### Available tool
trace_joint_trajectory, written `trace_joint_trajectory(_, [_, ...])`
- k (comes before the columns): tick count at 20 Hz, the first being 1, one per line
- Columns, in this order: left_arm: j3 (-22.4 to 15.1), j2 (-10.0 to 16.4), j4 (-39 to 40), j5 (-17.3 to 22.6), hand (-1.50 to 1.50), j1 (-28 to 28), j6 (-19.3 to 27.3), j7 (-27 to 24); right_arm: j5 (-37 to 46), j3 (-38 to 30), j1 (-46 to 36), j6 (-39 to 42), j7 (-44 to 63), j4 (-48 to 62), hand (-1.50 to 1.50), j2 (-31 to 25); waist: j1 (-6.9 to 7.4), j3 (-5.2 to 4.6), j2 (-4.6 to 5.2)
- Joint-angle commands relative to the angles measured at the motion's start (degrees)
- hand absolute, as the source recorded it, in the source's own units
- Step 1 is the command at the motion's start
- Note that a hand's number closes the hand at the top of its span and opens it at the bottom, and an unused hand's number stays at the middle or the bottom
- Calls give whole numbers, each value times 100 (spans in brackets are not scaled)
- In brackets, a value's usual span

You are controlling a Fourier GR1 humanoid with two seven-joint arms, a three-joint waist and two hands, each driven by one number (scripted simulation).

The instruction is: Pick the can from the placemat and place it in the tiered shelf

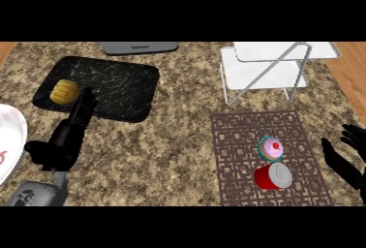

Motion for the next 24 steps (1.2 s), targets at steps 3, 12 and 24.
trace_joint_trajectory(3, [-307,-74,118,-351,0,-203,149,457,380,-613,1013,-1763,-850,-340,-150,1033,198,-2,-51])
trace_joint_trajectory(12, [-397,-427,444,-649,0,-397,165,296,-147,-288,2456,120,-1116,-1671,-150,633,401,-16,-15])
trace_joint_trajectory(24, [-317,-464,376,-748,0,-534,82,506,1749,351,3288,174,2610,-4318,-150,-1204,532,-34,20])
